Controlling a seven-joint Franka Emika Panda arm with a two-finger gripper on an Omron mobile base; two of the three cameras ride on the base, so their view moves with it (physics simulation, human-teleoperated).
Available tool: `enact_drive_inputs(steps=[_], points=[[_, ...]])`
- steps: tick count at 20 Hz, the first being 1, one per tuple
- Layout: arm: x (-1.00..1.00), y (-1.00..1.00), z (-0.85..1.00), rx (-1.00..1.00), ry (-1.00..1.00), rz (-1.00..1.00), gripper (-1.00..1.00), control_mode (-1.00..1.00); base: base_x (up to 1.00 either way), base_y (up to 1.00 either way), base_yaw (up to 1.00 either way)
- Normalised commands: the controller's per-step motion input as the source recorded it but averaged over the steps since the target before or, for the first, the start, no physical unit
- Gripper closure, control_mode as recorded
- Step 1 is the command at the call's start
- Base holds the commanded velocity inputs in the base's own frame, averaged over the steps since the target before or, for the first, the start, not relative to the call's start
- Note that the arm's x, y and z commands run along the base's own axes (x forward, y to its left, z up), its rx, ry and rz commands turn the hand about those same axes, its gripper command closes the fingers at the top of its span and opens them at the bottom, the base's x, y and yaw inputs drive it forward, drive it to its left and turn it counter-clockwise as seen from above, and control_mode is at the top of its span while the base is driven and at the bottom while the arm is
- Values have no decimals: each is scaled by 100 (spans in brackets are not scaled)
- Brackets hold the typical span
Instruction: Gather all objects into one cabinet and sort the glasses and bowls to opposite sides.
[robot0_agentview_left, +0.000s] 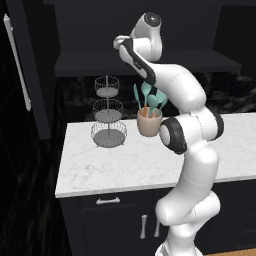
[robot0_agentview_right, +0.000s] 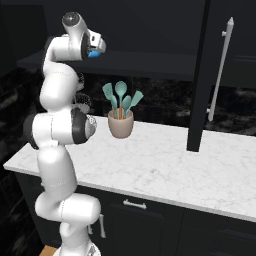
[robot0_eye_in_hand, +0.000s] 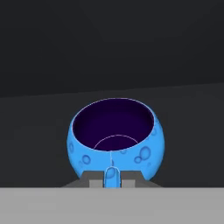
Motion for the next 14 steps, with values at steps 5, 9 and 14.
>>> enact_drive_inputs(steps=[5,9,14], points=[[-79,-11,-35,0,0,0,100,-100,0,0,0],[-64,-21,-33,0,-11,0,100,-100,0,0,0],[-39,-19,-1,-5,-31,0,100,-100,0,0,0]])
